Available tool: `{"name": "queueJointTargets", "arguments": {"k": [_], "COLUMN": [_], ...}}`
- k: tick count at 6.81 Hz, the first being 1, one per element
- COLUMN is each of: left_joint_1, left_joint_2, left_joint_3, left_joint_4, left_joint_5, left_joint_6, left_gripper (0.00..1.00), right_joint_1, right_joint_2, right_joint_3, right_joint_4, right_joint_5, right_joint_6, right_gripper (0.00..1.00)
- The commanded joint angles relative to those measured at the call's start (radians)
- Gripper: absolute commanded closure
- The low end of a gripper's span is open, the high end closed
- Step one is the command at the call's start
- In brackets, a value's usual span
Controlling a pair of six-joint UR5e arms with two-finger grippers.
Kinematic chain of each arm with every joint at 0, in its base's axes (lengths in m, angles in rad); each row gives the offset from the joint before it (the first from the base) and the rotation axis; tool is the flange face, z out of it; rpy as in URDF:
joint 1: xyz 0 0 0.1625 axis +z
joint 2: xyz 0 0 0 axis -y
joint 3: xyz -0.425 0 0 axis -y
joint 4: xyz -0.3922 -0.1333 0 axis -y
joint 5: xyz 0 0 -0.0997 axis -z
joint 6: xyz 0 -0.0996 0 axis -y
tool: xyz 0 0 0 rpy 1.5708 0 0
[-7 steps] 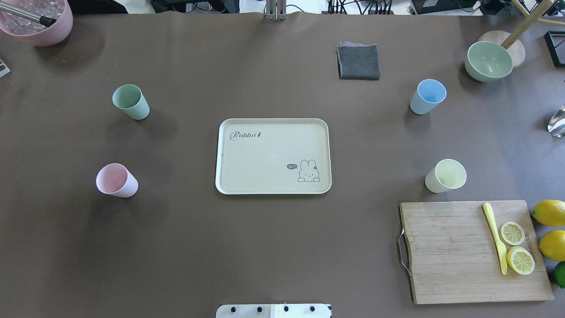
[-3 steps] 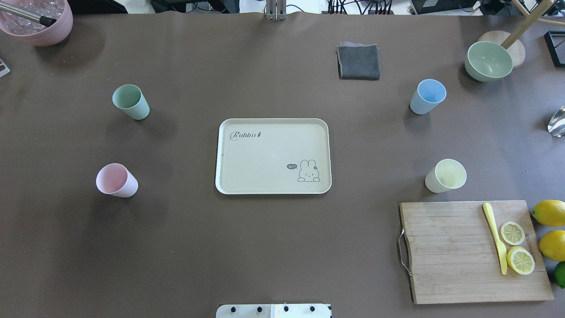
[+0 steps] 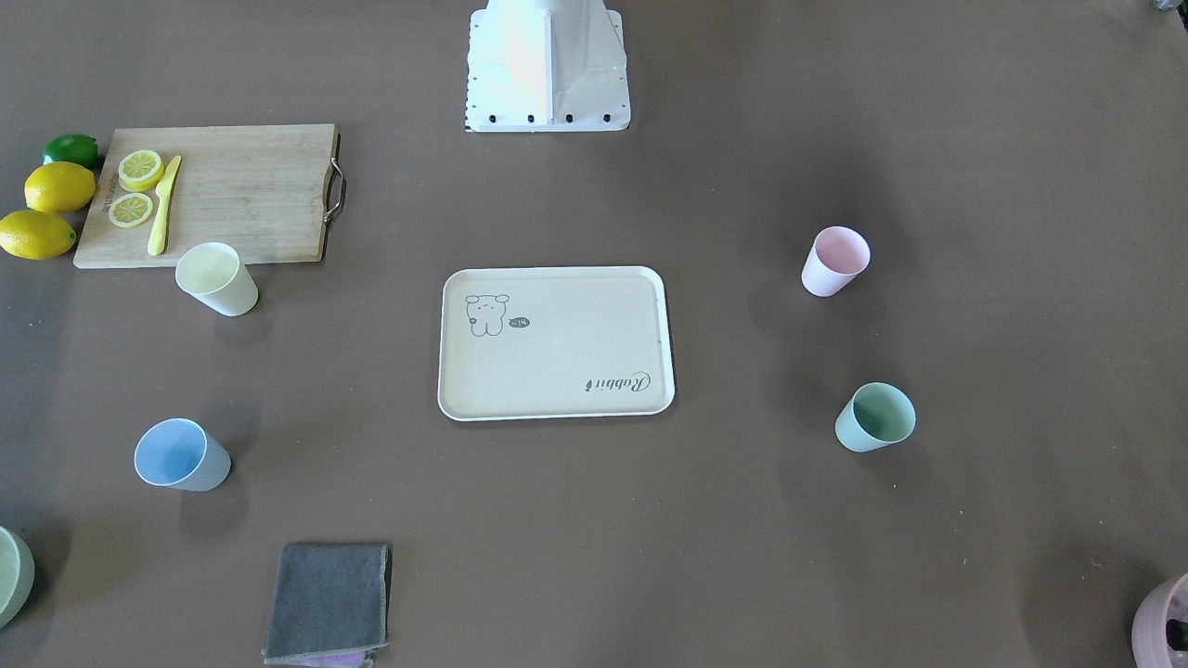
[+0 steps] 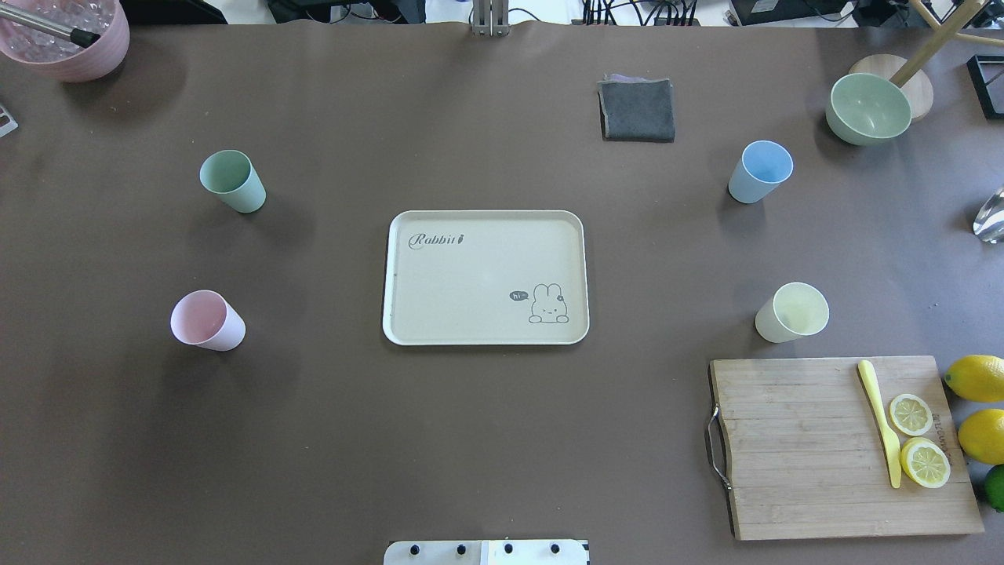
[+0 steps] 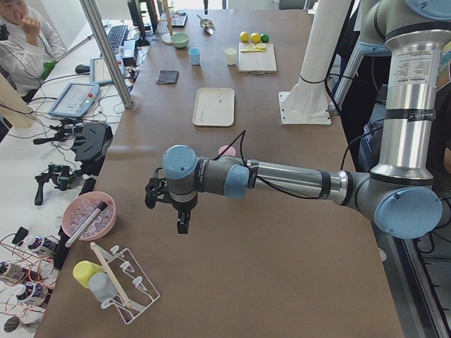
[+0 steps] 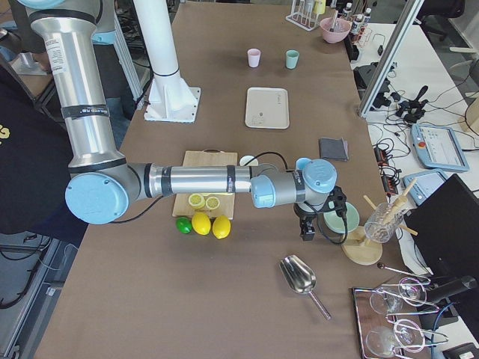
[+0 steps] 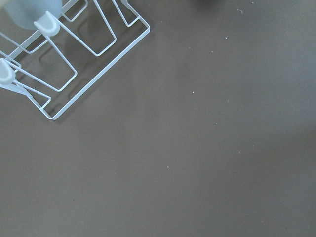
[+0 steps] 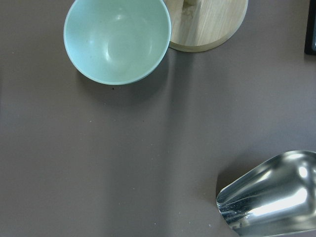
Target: Place all cups on tray
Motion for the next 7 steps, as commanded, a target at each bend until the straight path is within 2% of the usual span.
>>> {"name": "queueJointTargets", "arguments": {"k": [1, 3, 4, 5, 7], "left_joint_1": [0.003, 0.008, 0.014, 0.047, 0.165], "left_joint_2": [0.006, 0.008, 0.008, 0.006, 0.006], "left_joint_3": [-0.004, -0.015, -0.041, -0.074, -0.114], "left_joint_4": [-0.040, -0.068, -0.069, -0.089, -0.199], "left_joint_5": [-0.020, -0.023, -0.037, -0.072, -0.059], "left_joint_6": [-0.002, -0.002, -0.013, -0.129, -0.351], "left_gripper": [0.02, 0.02, 0.02, 0.02, 0.02], "right_joint_1": [-0.002, -0.026, -0.078, -0.137, -0.272], "right_joint_2": [-0.016, -0.030, -0.064, -0.085, -0.095], "right_joint_3": [0.020, 0.091, 0.183, 0.283, 0.381], "right_joint_4": [0.004, 0.004, 0.005, 0.005, 0.016], "right_joint_5": [0.001, 0.022, 0.021, 0.019, 0.005], "right_joint_6": [0.014, 0.084, 0.199, 0.334, 0.518], "right_gripper": [0.00, 0.00, 0.00, 0.00, 0.00]}}
